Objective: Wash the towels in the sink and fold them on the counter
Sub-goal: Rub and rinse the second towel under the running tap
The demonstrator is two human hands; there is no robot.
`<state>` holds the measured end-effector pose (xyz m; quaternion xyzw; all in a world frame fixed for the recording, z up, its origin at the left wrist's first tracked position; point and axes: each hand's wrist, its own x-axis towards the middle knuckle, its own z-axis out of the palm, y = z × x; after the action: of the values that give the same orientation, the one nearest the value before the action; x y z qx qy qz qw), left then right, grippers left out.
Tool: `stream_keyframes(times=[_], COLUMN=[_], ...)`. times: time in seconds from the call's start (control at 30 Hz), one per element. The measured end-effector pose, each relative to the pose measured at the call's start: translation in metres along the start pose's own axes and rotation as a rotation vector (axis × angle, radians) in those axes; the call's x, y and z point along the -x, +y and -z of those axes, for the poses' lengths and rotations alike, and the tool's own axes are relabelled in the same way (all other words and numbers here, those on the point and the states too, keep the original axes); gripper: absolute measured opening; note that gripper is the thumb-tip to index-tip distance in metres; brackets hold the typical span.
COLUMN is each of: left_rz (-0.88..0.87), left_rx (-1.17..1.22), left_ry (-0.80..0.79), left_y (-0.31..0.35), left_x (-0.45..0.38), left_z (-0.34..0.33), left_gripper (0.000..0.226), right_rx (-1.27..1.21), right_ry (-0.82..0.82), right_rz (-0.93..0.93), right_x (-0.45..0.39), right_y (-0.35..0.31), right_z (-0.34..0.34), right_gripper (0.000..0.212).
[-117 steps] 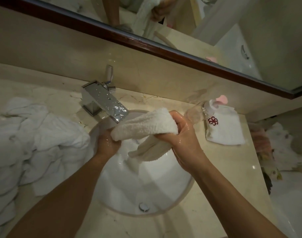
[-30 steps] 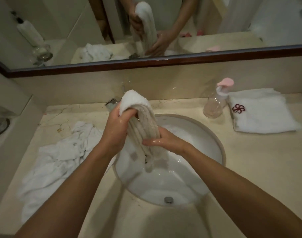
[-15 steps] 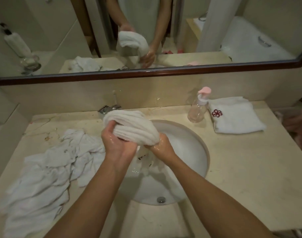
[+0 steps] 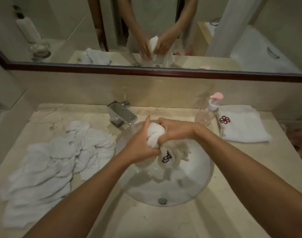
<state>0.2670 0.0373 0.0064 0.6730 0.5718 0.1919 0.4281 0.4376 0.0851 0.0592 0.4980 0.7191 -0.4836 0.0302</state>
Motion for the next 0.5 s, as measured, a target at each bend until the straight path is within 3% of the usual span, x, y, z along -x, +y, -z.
stream_keyframes(times=[0.1, 0.2, 0.3, 0.4, 0.5], left_rz=[-0.005, 0.064, 0.109, 0.178, 0.315], left_rx=[0.252, 0.613, 0.818, 0.888, 1.039], left_ry=[-0.008, 0.029, 0.044, 0.090, 0.129], left_y=[-0.004, -0.008, -0.006, -0.006, -0.020], left_x=[-0.012, -0.017, -0.018, -0.023, -0.027], left_z=[0.011, 0.011, 0.004, -0.006, -0.019], left_gripper=[0.087, 0.052, 0.049, 0.045, 0.043], right_rx=[-0.289, -0.703, -0.948, -1.267, -1.454], right_ry=[0.007, 0.176, 0.184, 0.156, 0.276], right_rz=[0.018, 0.052, 0.016, -0.053, -0.049], right_x=[0.007, 0.002, -0.006, -0.019, -0.031], right_y=[0.004, 0.022, 0.053, 0.074, 0.071], right_z=[0.011, 0.005, -0.034, -0.084, -0.118], right_gripper=[0.039, 0.054, 0.045, 0.079, 0.069])
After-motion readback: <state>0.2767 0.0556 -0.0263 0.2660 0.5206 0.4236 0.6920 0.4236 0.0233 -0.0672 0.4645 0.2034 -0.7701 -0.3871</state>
